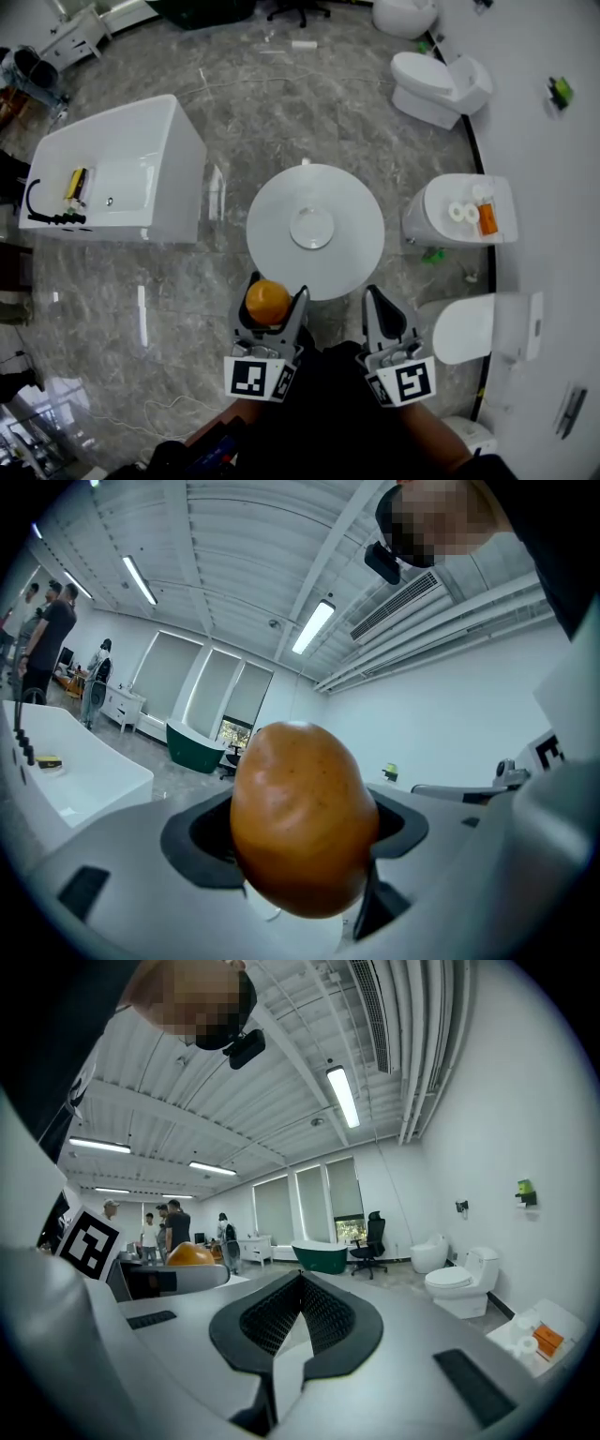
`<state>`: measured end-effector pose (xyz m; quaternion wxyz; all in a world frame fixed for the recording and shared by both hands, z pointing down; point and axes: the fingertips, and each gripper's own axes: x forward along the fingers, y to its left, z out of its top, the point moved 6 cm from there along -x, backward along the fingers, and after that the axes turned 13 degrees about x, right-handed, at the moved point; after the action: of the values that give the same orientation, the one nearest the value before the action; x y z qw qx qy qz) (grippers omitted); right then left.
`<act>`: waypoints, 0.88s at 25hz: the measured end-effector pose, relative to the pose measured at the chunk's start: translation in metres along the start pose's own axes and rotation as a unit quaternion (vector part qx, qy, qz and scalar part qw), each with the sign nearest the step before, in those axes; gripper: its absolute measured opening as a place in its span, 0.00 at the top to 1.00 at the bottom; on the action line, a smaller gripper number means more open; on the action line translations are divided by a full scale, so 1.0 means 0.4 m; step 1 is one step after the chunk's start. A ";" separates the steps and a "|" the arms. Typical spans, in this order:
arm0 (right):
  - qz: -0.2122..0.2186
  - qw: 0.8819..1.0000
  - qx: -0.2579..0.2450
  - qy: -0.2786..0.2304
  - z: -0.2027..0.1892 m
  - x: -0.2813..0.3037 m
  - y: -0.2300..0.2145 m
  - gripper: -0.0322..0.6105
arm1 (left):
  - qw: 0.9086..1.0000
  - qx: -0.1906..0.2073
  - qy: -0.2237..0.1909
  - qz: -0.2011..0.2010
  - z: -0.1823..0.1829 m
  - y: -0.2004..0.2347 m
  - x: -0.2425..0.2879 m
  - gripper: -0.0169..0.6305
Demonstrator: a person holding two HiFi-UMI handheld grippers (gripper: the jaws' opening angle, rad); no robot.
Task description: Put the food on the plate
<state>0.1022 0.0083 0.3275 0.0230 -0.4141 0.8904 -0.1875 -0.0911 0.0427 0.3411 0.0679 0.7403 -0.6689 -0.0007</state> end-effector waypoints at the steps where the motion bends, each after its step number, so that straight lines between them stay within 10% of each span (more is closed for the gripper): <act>1: -0.001 1.000 0.002 0.002 0.002 0.006 -0.010 0.94 | 1.000 0.000 0.001 0.003 0.000 0.000 0.010 0.44; 22: 0.112 0.994 0.004 0.017 0.071 0.130 -0.132 0.94 | 0.998 0.017 0.043 0.035 -0.052 -0.097 0.129 0.44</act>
<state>0.1120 -0.0704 0.3257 0.0303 -0.3080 0.9308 -0.1945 -0.0456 -0.0027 0.3623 0.0837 0.7171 -0.6904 0.0453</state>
